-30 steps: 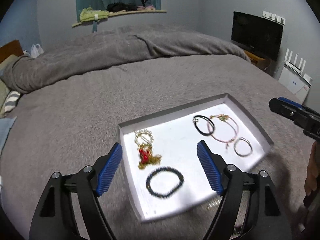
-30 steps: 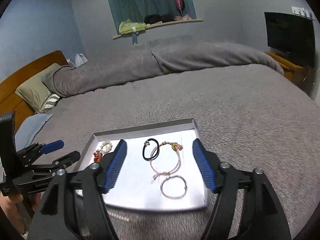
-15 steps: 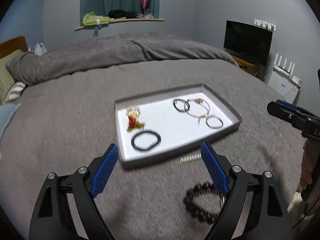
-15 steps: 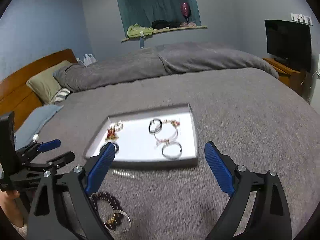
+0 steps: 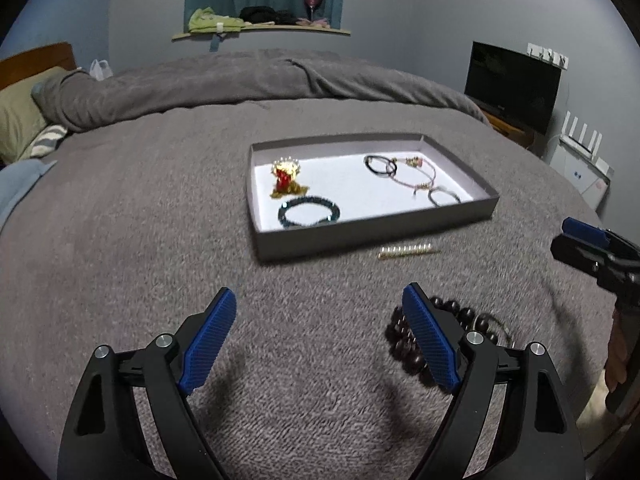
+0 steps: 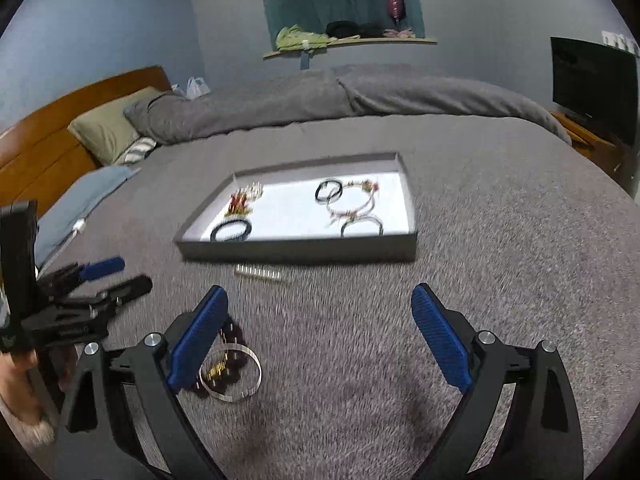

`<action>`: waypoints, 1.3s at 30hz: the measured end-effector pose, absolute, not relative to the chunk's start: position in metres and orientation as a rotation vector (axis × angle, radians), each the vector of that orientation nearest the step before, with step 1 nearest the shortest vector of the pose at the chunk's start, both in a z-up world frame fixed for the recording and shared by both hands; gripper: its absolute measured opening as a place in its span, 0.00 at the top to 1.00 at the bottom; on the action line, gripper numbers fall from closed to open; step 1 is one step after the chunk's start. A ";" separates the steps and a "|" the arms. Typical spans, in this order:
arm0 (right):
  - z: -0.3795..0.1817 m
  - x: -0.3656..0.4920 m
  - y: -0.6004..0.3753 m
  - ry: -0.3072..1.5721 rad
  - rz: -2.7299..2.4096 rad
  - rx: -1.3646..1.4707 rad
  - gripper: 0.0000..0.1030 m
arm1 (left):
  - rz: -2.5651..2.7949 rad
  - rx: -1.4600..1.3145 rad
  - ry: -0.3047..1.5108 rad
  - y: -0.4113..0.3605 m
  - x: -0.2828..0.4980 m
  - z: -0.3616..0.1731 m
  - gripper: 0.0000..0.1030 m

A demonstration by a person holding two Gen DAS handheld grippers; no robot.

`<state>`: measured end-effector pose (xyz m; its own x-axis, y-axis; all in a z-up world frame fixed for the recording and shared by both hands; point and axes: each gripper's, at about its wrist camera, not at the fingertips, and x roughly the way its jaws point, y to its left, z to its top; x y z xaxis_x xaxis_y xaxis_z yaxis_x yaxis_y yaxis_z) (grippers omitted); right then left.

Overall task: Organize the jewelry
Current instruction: 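Withdraw both tools toward the dark bead bracelet and silver bangle, then grasp the dark bead bracelet with the left tool while the right tool grasps the bangle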

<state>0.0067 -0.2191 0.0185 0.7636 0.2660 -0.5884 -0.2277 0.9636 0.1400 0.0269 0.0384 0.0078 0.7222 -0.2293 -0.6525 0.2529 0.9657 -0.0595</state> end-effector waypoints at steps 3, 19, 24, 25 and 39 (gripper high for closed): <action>0.007 0.000 -0.219 0.661 0.282 0.054 0.11 | -0.254 0.059 0.705 0.038 0.020 0.004 0.17; -0.026 -0.017 -0.189 0.758 0.477 0.022 0.15 | -0.300 0.116 0.721 0.031 0.014 -0.014 0.17; -0.028 -0.013 -0.179 0.770 0.496 0.015 0.23 | -0.300 0.122 0.724 0.029 0.014 -0.016 0.17; -0.028 -0.012 -0.179 0.769 0.498 0.013 0.23 | -0.300 0.119 0.724 0.029 0.014 -0.016 0.17; -0.032 -0.007 -0.162 0.776 0.538 -0.012 0.52 | -0.333 0.101 0.726 0.027 0.014 -0.017 0.17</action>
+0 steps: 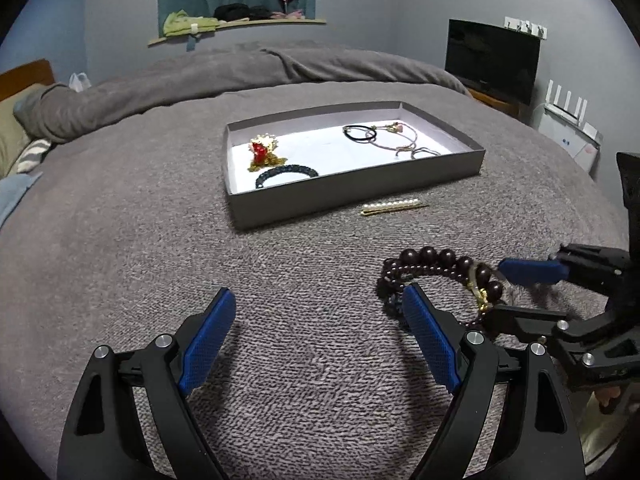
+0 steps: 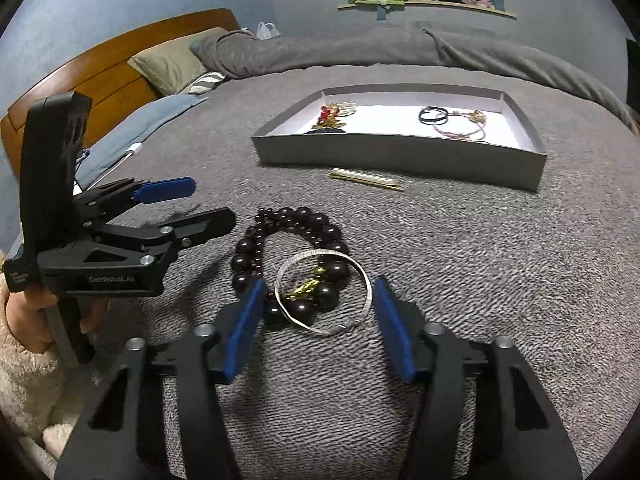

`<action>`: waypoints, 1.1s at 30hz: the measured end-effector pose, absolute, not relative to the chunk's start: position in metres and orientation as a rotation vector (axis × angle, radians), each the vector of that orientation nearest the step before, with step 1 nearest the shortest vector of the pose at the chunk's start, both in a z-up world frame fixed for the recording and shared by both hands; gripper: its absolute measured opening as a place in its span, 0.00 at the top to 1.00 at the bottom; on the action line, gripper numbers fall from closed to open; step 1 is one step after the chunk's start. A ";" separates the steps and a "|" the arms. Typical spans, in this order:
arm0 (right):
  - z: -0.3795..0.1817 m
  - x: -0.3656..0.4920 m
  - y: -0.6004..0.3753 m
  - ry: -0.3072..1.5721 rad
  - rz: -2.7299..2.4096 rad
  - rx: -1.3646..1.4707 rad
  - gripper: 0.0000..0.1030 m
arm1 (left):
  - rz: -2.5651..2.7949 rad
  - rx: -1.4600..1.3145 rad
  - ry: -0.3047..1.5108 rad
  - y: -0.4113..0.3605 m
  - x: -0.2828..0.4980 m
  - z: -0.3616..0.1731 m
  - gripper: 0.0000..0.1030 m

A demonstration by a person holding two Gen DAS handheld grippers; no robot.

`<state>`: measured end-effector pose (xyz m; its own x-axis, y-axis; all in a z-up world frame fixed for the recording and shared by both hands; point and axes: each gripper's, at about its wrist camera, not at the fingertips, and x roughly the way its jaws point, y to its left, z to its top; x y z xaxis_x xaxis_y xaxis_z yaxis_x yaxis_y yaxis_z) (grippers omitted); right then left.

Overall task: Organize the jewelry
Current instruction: 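Grasp the dark bead bracelet with the left tool while the right tool grasps the bangle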

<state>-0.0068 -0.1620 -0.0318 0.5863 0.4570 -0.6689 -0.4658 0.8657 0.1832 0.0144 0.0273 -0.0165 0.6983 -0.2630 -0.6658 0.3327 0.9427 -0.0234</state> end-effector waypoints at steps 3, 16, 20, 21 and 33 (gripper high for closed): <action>-0.028 -0.010 -0.166 0.757 0.525 -0.010 0.52 | -0.364 0.074 0.718 0.026 0.013 -0.014 0.17; -0.022 -0.001 -0.197 0.758 0.398 0.018 0.52 | -0.470 0.078 0.737 -0.003 0.019 -0.020 0.53; -0.024 -0.003 -0.194 0.760 0.367 -0.052 0.52 | -0.476 0.094 0.745 -0.009 0.022 -0.024 0.64; -0.026 -0.003 -0.194 0.761 0.352 -0.073 0.52 | -0.477 0.096 0.747 -0.009 0.023 -0.024 0.68; -0.036 0.001 -0.189 0.772 0.320 -0.142 0.50 | -0.469 0.147 0.701 -0.009 0.016 -0.020 0.91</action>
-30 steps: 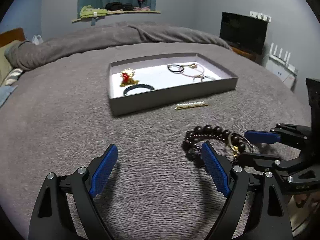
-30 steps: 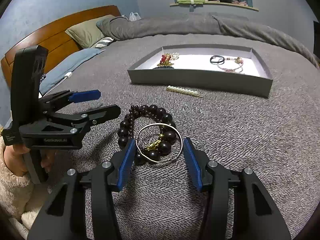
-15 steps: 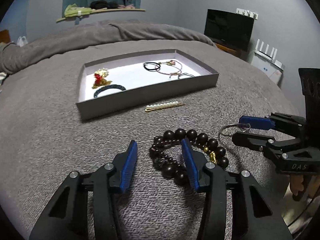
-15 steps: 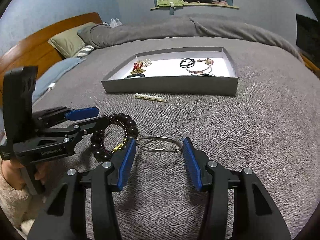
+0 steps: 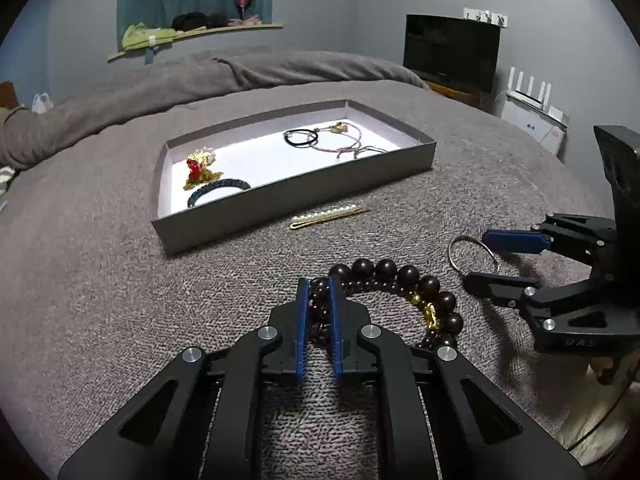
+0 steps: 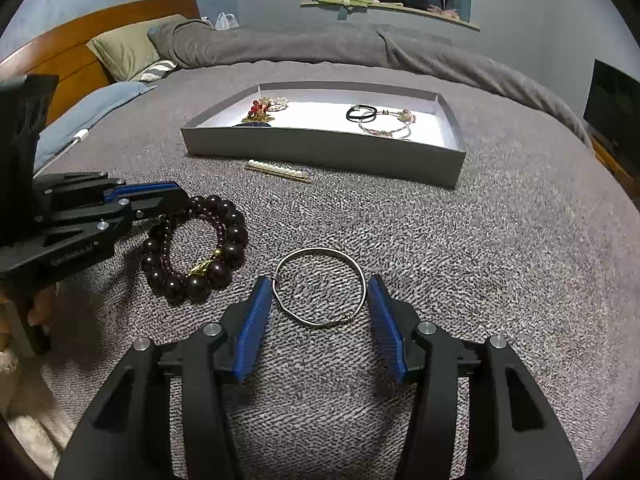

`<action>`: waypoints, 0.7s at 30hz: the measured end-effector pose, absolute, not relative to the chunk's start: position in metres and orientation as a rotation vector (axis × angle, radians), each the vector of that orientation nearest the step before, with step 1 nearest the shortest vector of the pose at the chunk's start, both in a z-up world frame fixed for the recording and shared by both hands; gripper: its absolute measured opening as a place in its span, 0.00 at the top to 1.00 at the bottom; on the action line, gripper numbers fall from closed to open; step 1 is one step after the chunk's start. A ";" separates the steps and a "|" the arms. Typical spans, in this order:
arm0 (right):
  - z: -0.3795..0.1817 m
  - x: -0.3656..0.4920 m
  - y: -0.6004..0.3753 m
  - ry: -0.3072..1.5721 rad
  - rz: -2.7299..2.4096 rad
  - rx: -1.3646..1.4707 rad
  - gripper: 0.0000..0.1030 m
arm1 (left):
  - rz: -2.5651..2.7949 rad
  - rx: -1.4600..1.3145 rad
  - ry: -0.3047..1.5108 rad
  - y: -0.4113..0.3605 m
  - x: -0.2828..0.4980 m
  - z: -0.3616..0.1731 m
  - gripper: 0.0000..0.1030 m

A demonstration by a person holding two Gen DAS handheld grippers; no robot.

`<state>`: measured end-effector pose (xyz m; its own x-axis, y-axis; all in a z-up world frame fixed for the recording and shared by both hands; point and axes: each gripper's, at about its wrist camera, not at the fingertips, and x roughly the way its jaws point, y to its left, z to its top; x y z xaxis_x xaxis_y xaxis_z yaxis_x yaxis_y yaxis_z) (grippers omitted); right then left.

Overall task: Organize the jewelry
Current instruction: 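Grasp the dark bead bracelet with the left tool while the right tool grasps the bangle, then carry the bead bracelet with the left tool while the right tool carries the bangle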

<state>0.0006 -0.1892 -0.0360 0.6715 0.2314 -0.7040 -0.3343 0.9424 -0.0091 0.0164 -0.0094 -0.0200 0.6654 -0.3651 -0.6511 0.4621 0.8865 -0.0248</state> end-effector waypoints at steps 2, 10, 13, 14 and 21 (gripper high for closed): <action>-0.036 0.001 -0.189 0.769 0.318 -0.144 0.48 | -0.470 0.149 0.689 -0.008 0.015 -0.017 0.92; -0.040 0.006 -0.188 0.774 0.321 -0.153 0.48 | -0.523 0.087 0.625 -0.003 0.002 0.002 0.94; -0.039 0.005 -0.188 0.773 0.324 -0.139 0.51 | -0.539 0.074 0.608 -0.001 -0.002 0.008 0.94; -0.038 0.005 -0.188 0.769 0.322 -0.139 0.51 | -0.539 0.072 0.601 -0.001 -0.003 0.011 0.94; -0.024 0.002 -0.193 0.709 0.322 -0.108 0.51 | -0.516 0.059 0.556 0.015 -0.007 0.036 0.94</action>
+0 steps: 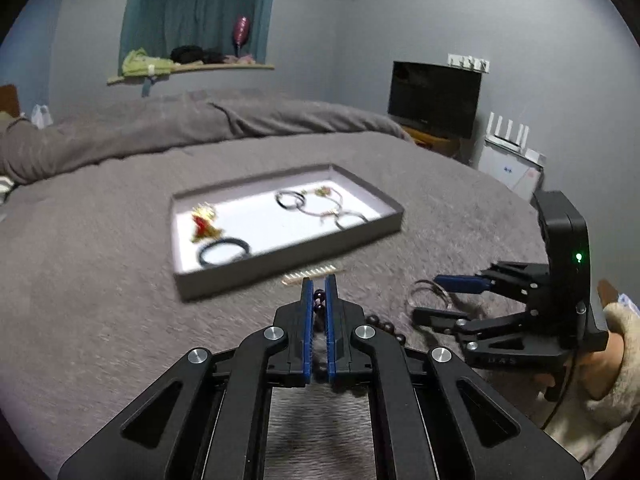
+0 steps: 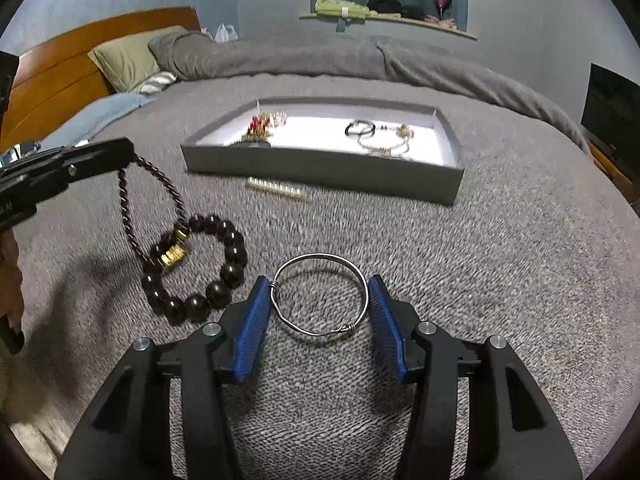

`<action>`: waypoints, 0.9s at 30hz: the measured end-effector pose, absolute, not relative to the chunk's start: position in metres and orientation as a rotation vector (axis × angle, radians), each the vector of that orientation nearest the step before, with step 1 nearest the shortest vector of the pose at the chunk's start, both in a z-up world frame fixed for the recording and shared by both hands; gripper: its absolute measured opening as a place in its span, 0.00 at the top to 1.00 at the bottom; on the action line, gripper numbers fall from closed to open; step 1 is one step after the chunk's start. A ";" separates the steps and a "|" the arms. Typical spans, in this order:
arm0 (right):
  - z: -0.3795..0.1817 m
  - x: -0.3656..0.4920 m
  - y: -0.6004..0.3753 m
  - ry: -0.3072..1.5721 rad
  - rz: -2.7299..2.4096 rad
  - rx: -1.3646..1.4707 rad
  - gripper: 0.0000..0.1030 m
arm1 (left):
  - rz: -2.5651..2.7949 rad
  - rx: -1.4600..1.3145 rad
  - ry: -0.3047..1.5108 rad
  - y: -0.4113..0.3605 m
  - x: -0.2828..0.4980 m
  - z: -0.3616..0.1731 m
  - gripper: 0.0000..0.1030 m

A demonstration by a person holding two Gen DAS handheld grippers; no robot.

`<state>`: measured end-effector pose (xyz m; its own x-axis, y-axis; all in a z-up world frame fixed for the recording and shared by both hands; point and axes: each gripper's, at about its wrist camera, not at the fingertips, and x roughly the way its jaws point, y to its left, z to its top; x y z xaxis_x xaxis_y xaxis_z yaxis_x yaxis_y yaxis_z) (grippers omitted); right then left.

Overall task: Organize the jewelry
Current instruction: 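Carry the bead bracelet with the left tool while the right tool carries the bangle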

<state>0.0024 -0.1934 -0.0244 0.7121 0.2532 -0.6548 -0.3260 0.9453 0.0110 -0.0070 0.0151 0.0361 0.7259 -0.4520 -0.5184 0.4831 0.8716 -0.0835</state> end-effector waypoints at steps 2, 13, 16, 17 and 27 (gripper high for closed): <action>-0.017 0.006 -0.196 0.693 0.316 -0.102 0.51 | -0.487 0.063 0.543 0.023 -0.003 0.046 0.94; 0.023 0.082 -0.195 0.640 0.310 -0.047 0.51 | -0.355 0.102 0.535 0.054 0.071 0.085 0.94; 0.026 0.114 -0.188 0.628 0.299 -0.048 0.51 | -0.369 0.093 0.560 0.051 0.098 0.087 0.94; 0.025 0.122 -0.186 0.630 0.297 -0.048 0.51 | -0.381 0.098 0.568 0.047 0.110 0.087 0.94; -0.004 0.185 -0.173 0.722 0.355 -0.030 0.51 | -0.489 0.097 0.669 -0.006 0.210 0.067 0.94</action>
<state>0.1850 -0.1730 -0.0036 0.6932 0.3077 -0.6517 -0.3281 0.9399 0.0947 0.2102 -0.0058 0.0665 0.6758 -0.4037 -0.6167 0.4649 0.8827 -0.0684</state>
